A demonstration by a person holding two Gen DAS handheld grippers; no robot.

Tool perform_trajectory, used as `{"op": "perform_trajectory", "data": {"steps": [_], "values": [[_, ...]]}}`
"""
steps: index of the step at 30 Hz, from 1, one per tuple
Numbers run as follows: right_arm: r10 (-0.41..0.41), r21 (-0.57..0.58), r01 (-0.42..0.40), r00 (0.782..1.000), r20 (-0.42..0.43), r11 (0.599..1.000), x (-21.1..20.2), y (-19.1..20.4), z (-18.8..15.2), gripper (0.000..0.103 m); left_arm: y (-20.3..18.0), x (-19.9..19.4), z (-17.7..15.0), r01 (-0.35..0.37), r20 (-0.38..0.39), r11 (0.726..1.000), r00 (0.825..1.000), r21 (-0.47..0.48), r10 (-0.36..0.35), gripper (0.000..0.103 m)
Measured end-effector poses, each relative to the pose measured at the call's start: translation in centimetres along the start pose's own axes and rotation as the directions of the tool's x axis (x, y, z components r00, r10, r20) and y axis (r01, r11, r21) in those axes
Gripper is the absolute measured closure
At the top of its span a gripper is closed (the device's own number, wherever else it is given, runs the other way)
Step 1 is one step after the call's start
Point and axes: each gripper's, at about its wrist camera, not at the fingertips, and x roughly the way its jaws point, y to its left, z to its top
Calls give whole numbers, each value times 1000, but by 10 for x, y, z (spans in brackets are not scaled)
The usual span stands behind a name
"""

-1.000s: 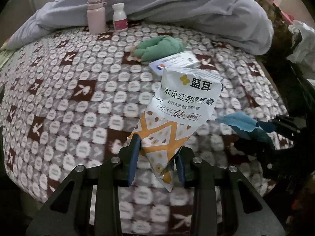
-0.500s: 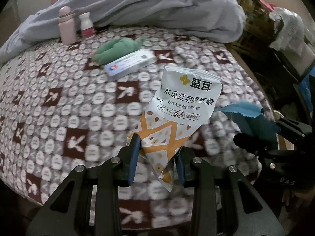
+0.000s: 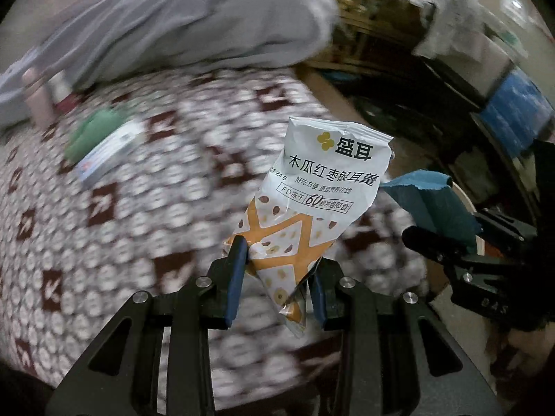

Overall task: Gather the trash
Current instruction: 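Carry both snack bags over the cream bucket, then open both tools to drop the snack bags into the bucket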

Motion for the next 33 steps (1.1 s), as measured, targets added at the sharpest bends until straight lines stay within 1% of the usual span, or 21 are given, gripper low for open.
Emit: {"op": "perform_trajectory", "data": {"steps": [4, 7, 11, 14, 17, 18, 21, 26, 28, 31, 32, 33], "values": [[-56, 92, 55, 998, 13, 994, -19, -49, -12, 52, -47, 16, 12, 31, -16, 996, 999, 78, -30, 72], [-101, 164, 97, 995, 15, 982, -31, -87, -24, 52, -79, 27, 18, 55, -32, 991, 998, 125, -52, 72], [-155, 264, 146, 988, 12, 953, -46, -135, -42, 52, -122, 40, 27, 94, -46, 977, 995, 193, -87, 72], [-188, 329, 177, 982, 0, 928, -52, -168, -58, 52, -148, 52, 32, 109, -59, 966, 993, 234, -98, 72], [-217, 383, 208, 976, -22, 900, -53, -195, -71, 52, -169, 62, 34, 90, -51, 956, 996, 278, -79, 72], [-221, 398, 214, 975, -28, 892, -53, -202, -74, 52, -175, 66, 35, 96, -56, 954, 995, 285, -83, 72], [-230, 443, 226, 972, -44, 868, -51, -221, -85, 52, -185, 76, 39, 151, -97, 951, 987, 270, -129, 72], [-233, 502, 229, 971, -57, 834, -48, -247, -100, 52, -205, 89, 41, 177, -118, 940, 982, 291, -148, 72], [-232, 515, 228, 971, -58, 826, -47, -253, -103, 52, -214, 93, 43, 207, -130, 936, 976, 284, -176, 72], [-238, 541, 234, 969, -63, 808, -46, -259, -107, 48, -223, 97, 47, 262, -155, 932, 961, 251, -228, 71], [-241, 551, 239, 968, -69, 800, -45, -262, -108, 45, -225, 98, 49, 279, -159, 931, 956, 237, -246, 70], [-244, 561, 240, 967, -70, 792, -45, -265, -109, 38, -226, 100, 51, 303, -164, 927, 948, 222, -271, 69]]}}
